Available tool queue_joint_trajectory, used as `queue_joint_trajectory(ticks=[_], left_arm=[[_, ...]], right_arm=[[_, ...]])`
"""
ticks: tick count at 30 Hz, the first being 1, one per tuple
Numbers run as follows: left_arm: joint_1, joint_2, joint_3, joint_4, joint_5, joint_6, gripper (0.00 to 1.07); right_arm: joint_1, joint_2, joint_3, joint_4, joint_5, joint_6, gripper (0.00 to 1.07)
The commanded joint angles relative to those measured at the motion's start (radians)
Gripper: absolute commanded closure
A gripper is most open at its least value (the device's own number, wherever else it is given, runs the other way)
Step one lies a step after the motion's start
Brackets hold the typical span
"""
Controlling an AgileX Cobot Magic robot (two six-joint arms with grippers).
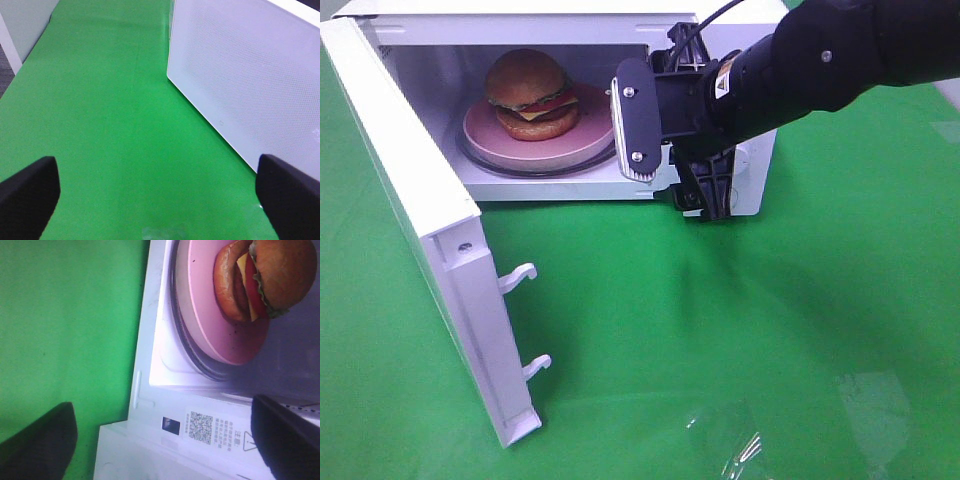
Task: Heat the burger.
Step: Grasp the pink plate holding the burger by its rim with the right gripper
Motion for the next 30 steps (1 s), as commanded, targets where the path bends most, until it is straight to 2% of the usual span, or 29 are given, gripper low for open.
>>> queue_joint_trajectory(ticks=[1,15,30], left_arm=[[0.002,-0.017,0.003,0.002,0.0,-0.006,0.08],[0.002,-0.017,0.003,0.002,0.0,-0.006,0.08],[0.002,-0.017,0.003,0.002,0.0,-0.006,0.08]], right_arm=[[0.002,0.019,-0.025,-0.019,-0.003,0.022,0.13],[0.023,0.138,-0.136,-0.022,-0.016,0.022,0.16],[0.037,0.332,-0.344,-0.025,-0.006,0.076,0.19]])
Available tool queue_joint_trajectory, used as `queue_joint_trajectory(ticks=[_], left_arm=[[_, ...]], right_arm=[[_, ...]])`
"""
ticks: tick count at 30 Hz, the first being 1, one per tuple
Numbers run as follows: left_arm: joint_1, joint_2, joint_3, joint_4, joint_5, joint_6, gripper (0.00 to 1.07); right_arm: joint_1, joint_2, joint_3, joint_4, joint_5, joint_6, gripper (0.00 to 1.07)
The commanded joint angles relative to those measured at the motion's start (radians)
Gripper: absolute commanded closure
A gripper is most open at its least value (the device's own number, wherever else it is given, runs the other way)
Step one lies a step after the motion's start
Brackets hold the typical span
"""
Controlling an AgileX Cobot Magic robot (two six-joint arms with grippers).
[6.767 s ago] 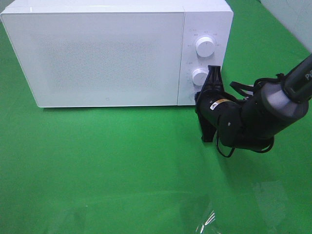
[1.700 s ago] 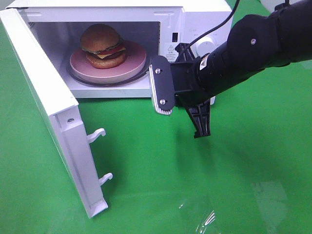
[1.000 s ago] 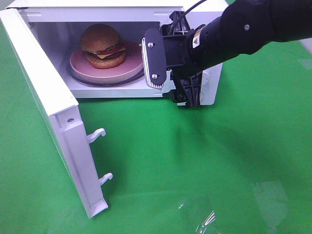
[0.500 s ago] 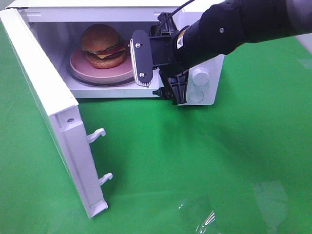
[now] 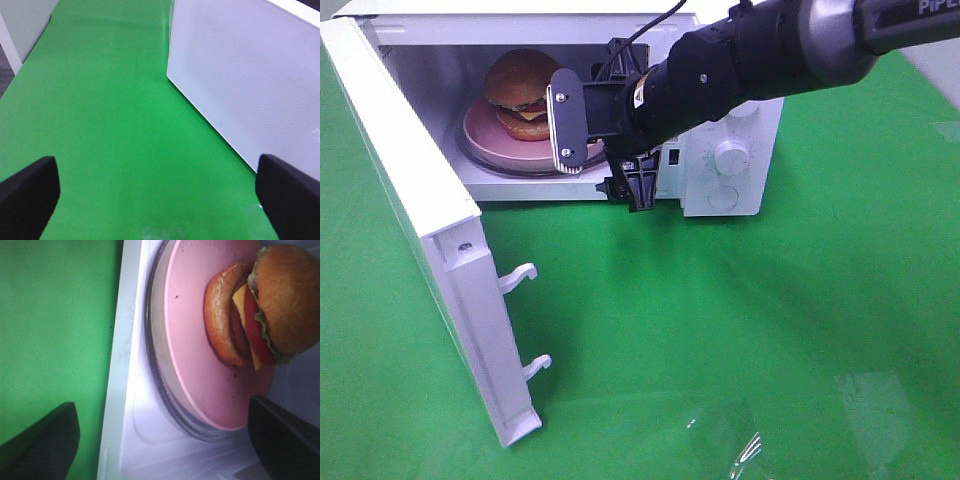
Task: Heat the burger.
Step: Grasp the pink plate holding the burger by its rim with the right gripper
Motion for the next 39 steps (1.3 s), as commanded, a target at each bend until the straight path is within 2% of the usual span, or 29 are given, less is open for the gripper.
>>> queue_joint_trajectory(ticks=[1,32,35,38,39], left_arm=[[0.002,-0.017,0.003,0.002,0.0,-0.006,0.08],[0.002,-0.017,0.003,0.003,0.0,-0.006,0.08],[0.002,-0.017,0.003,0.008,0.0,-0.006,0.08],[0.002,-0.017,0.003,0.011,0.0,-0.006,0.08],[0.002,-0.017,0.003,0.011,0.0,-0.006,0.08]], right_arm=[[0.002,0.049,-0.058,-0.006,0.009,0.015,0.2],[0.002,0.331,-0.348,0.032,0.014,0.078,0.27],[0.002,0.339,-0.349,0.033,0.016,0.079,0.29],[0.002,0.34,-0.349,0.033,0.017,0.089,0.39],[0.002,0.34,-0.349,0.033,0.017,0.089,0.39]])
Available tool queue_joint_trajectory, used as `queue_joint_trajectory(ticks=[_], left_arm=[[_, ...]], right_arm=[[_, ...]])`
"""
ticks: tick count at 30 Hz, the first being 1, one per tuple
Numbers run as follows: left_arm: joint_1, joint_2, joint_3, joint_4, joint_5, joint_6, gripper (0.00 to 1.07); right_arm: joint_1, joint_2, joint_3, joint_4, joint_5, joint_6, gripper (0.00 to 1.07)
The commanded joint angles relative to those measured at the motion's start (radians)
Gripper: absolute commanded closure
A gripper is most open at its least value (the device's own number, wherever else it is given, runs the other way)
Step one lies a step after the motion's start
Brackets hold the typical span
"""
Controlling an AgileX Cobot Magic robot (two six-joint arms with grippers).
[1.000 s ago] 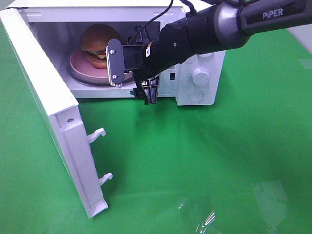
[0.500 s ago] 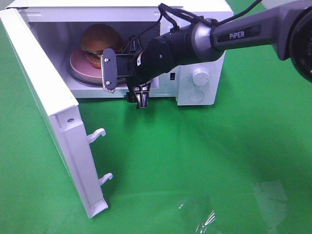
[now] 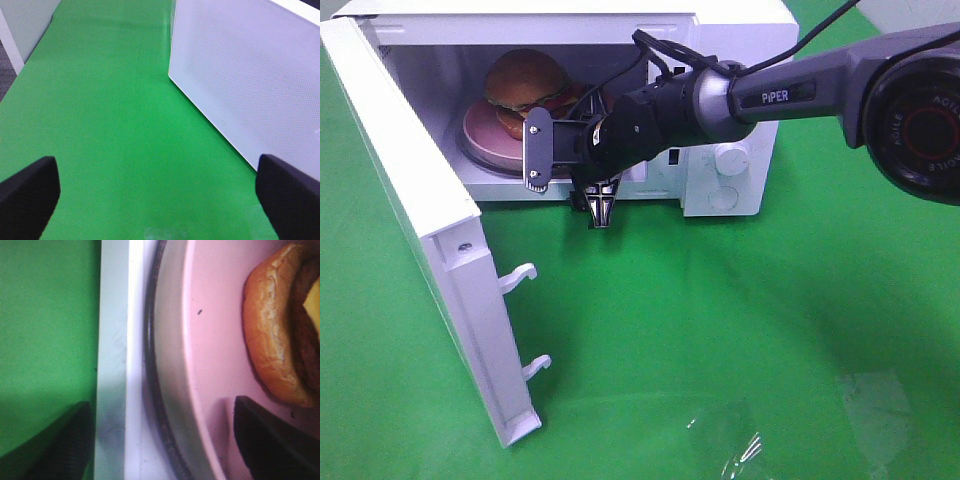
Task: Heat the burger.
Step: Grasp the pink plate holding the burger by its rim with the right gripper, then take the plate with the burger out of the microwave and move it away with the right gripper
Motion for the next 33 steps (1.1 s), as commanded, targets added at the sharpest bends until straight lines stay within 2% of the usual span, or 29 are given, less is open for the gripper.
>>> queue_joint_trajectory(ticks=[1,3,4,5,6,7,8,9,10,11,33], left_arm=[[0.002,-0.017,0.003,0.005,0.0,-0.006,0.08],[0.002,-0.017,0.003,0.005,0.0,-0.006,0.08],[0.002,-0.017,0.003,0.005,0.0,-0.006,0.08],[0.002,-0.017,0.003,0.005,0.0,-0.006,0.08],[0.002,-0.017,0.003,0.005,0.0,-0.006,0.08],[0.002,-0.017,0.003,0.005,0.0,-0.006,0.08],[0.002,-0.017,0.003,0.005,0.0,-0.006,0.08],[0.002,-0.017,0.003,0.005,0.0,-0.006,0.08],[0.002,-0.017,0.003,0.005,0.0,-0.006,0.08],[0.002,-0.017,0.003,0.005,0.0,-0.006,0.08],[0.002,-0.017,0.003,0.005,0.0,-0.006,0.08]], right_arm=[[0.002,0.006,-0.012,0.005,0.004,0.013,0.49],[0.002,0.006,-0.012,0.004,0.004,0.013,0.53],[0.002,0.003,-0.012,0.004,0.01,0.013,0.65],[0.002,0.003,-0.012,0.004,0.01,0.013,0.65],[0.002,0.001,-0.012,0.004,0.015,0.012,0.78],[0.002,0.001,-0.012,0.004,0.015,0.012,0.78],[0.002,0.0,-0.012,0.004,0.024,0.001,0.91],[0.002,-0.002,-0.012,0.004,0.029,-0.007,0.96],[0.002,-0.002,-0.012,0.004,0.029,-0.007,0.96],[0.002,-0.011,-0.011,0.004,0.047,-0.026,1.07],[0.013,-0.066,-0.009,0.025,0.208,-0.147,1.07]])
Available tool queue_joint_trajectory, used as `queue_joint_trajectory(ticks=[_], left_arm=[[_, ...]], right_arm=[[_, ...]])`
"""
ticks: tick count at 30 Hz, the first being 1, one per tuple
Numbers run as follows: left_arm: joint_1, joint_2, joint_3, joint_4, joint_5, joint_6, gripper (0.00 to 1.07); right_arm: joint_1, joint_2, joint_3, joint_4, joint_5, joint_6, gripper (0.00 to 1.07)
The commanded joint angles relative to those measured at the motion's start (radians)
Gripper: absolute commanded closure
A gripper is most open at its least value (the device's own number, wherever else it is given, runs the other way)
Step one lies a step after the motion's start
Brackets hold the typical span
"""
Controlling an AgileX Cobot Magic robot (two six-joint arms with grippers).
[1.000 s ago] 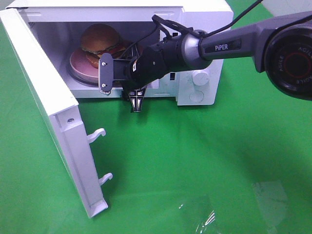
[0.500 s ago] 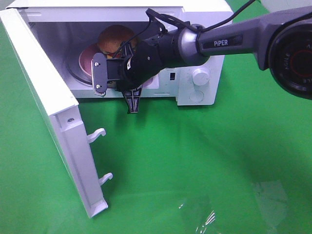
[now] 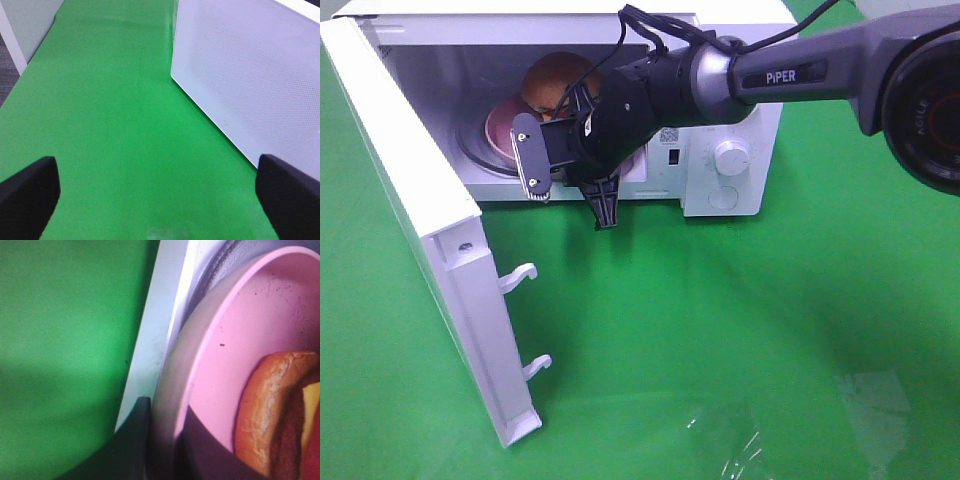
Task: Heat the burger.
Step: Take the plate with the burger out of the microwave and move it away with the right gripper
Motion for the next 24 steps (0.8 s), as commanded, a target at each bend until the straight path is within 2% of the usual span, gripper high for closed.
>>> queue_joint_trajectory(ticks=[1,7,11,13,20,24], left_arm=[[0.002,-0.017,0.003,-0.004,0.0,-0.006,0.08],[0.002,-0.017,0.003,-0.004,0.0,-0.006,0.08],[0.002,-0.017,0.003,-0.004,0.0,-0.006,0.08],[0.002,-0.017,0.003,-0.004,0.0,-0.006,0.08],[0.002,-0.017,0.003,-0.005,0.0,-0.006,0.08],[0.002,-0.017,0.003,-0.005,0.0,-0.006,0.08]], right_arm=[[-0.01,-0.022,0.003,0.007,0.037,-0.02,1.07],[-0.01,-0.047,0.007,0.007,0.01,-0.057,1.07],[-0.01,-0.075,0.047,0.007,-0.06,-0.057,1.07],[-0.01,-0.099,0.101,-0.001,-0.084,-0.072,1.07],[-0.01,-0.121,0.163,-0.002,-0.125,-0.1,1.07],[-0.01,-0.162,0.236,-0.044,-0.197,-0.118,1.07]])
